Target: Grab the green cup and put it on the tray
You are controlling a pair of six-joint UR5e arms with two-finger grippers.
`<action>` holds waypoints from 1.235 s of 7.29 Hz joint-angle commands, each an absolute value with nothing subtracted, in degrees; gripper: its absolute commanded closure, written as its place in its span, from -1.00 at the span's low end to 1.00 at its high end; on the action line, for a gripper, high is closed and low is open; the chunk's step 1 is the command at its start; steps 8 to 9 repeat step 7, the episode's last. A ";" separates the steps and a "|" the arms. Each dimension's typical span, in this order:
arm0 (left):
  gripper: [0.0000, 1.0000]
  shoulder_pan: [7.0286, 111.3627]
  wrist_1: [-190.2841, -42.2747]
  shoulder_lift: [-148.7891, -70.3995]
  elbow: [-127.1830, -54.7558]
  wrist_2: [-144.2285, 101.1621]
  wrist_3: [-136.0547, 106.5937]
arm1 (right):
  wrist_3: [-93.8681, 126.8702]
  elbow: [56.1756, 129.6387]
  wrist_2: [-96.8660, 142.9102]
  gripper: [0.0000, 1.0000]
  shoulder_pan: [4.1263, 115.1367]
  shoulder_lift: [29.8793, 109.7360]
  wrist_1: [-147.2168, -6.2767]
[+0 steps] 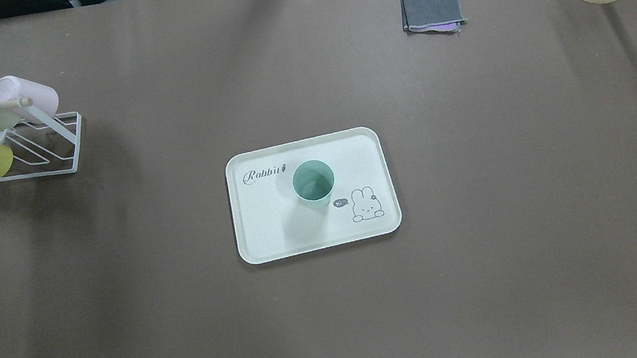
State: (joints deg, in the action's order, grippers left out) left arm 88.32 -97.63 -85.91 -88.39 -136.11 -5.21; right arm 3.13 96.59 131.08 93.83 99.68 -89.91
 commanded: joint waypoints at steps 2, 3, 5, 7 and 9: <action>-0.96 89.74 -97.82 -83.68 -88.24 -135.88 -4.75 | 3.25 96.68 131.13 -1.00 93.87 99.67 -89.91; -0.96 89.74 -97.82 -83.67 -88.50 -136.05 -4.83 | 3.08 96.59 131.13 -1.00 93.78 99.67 -89.91; -0.96 89.65 -97.82 -83.93 -88.68 -135.97 -4.92 | 3.16 96.85 131.13 -1.00 93.87 99.67 -89.91; -0.96 89.56 -97.73 -84.63 -88.77 -135.97 -5.53 | 3.78 97.56 131.31 -1.00 93.78 98.79 -89.91; -0.96 89.56 -97.73 -84.63 -88.77 -135.97 -5.53 | 3.78 97.56 131.31 -1.00 93.78 98.79 -89.91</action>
